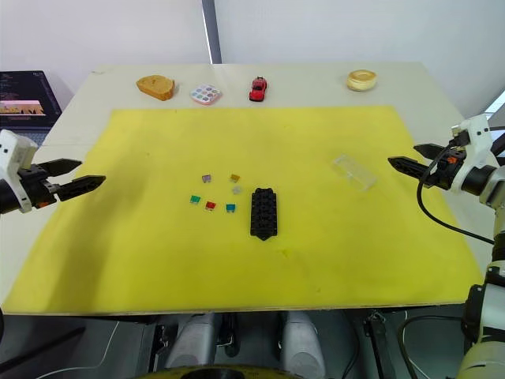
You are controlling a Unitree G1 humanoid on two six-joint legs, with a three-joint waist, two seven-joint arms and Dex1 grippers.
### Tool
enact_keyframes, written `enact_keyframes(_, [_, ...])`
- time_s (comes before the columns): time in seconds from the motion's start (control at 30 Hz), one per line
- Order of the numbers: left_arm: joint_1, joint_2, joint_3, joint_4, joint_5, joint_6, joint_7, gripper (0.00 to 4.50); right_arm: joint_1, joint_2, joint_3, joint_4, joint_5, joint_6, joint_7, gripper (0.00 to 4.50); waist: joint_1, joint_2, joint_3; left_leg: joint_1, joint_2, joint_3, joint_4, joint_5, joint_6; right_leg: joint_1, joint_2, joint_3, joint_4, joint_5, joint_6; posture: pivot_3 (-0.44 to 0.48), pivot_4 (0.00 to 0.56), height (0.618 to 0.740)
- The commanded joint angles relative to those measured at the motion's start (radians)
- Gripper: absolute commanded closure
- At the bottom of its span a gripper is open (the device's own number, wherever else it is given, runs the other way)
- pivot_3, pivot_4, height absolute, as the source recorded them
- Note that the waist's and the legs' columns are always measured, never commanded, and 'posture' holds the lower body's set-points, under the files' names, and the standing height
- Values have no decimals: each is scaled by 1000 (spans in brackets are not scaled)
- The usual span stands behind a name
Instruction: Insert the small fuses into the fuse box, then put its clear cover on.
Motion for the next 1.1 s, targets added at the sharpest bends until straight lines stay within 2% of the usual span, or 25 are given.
enact_keyframes(0.03, [-6, 25, 29, -14, -3, -28, -7, 0, -18, -7, -11, -19, -3, -19, -4, 38, 0, 0, 0, 0, 0, 0, 0, 0, 0, 0, 0, 0, 0, 0, 0, 0, 150, 740])
enact_keyframes(0.8, [-12, 23, 49, 14, -15, -56, 6, 0, -25, -11, 4, -10, -31, -56, -12, 38, 0, 0, 0, 0, 0, 0, 0, 0, 0, 0, 0, 0, 0, 0, 0, 0, 150, 740])
enact_keyframes(0.9, [-28, 25, 54, 5, -46, -21, -5, 0, -11, -8, 3, -90, 4, -5, 16, 38, 0, 0, 0, 0, 0, 0, 0, 0, 0, 0, 0, 0, 0, 0, 0, 0, 150, 740])
enact_keyframes(0.97, [-17, 25, 42, -58, -92, 44, -36, 0, 24, 1, 21, -244, 55, 66, 65, 38, -1, 0, 0, 0, 0, 0, 0, 0, 0, 0, 0, 0, 0, 0, 0, 0, 150, 740])
enact_keyframes(1.1, [12, 8, 9, -183, -163, 151, -58, 0, 70, 31, 55, -501, 124, 194, 60, 38, -1, 0, 0, 0, 0, 0, 0, 0, 0, 0, 0, 0, 0, 0, 0, 0, 150, 740])
